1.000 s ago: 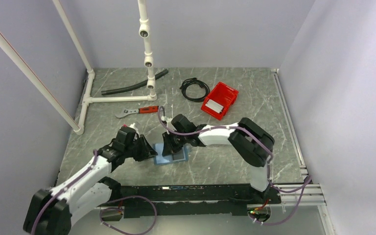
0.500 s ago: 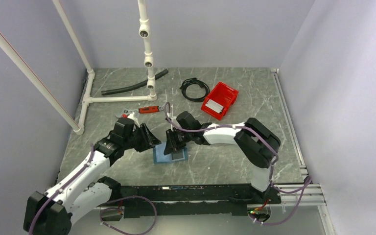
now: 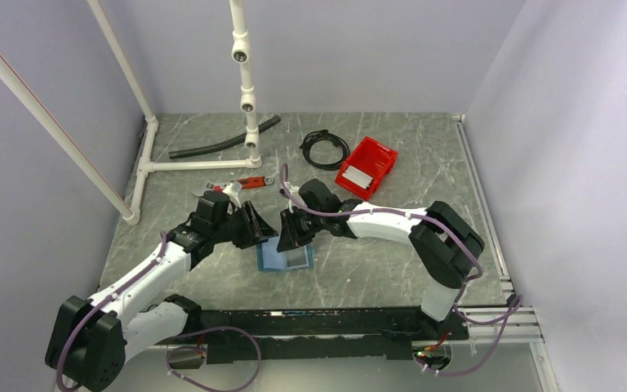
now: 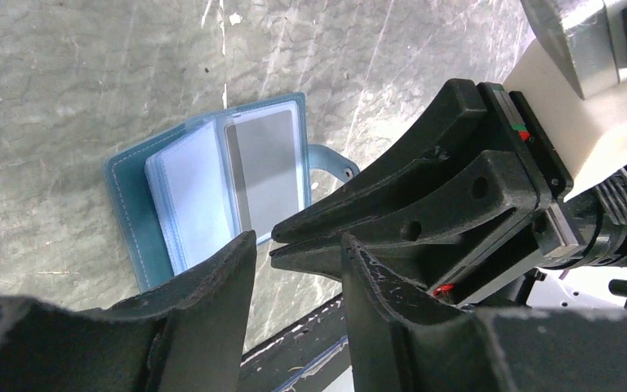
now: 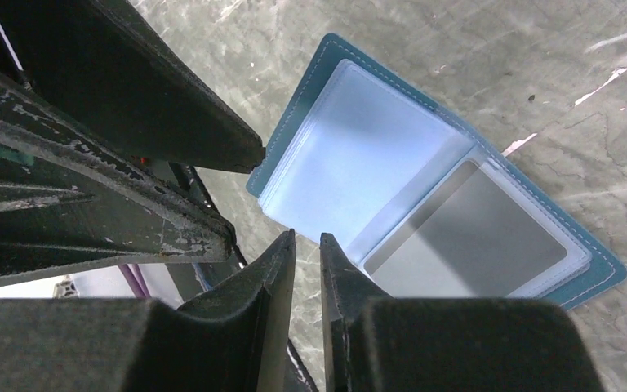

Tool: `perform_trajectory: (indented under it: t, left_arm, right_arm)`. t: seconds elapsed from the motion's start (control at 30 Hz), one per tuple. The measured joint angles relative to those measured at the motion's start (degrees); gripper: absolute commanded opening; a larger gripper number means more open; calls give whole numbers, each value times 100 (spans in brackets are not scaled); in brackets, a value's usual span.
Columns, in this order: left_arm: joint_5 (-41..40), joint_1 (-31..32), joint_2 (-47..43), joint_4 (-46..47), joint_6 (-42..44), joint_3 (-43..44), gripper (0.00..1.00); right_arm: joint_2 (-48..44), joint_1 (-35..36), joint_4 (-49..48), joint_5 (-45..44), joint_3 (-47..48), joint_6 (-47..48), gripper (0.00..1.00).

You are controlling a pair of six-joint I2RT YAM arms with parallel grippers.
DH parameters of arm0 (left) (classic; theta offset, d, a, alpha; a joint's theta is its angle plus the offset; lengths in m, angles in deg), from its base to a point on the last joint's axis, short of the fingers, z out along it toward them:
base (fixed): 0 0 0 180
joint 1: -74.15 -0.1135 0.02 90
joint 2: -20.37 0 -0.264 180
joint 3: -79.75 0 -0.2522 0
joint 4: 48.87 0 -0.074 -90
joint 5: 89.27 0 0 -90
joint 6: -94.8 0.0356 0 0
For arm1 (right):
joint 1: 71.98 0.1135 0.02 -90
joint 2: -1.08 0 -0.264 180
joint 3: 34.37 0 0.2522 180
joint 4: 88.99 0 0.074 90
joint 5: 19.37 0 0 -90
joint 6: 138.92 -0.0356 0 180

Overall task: Put the credit cards into the card holder
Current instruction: Open the card holder at the center of the board.

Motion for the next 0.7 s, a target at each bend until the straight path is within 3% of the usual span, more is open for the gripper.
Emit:
perform_trajectory:
  t: [0.07,0.23,0.3,0.37,0.53,0.7]
  left_arm:
    - [24,0,9,17,0,0,51]
    - [68,0,4,4,26,7,75]
    - [42,0,-17,-184,68,83,91]
    - [-37,0,-114,-503,153,280,99]
    - [-354,0,-520,-1410,544,1080,100]
    - [-680,0,-726,-2170,1233,2035,100]
  right_arm:
    - [0,0,11,-9,0,2,20]
    - [-9,-35,280,-214,0,146,28]
    - [-61,-79,529,-389,0,260,35]
    - [-197,-146,848,-610,0,400,47]
    - [-922,-492,1880,-1333,260,863,82]
    - [-1222,-1469,2352,-1871,1169,1698,96]
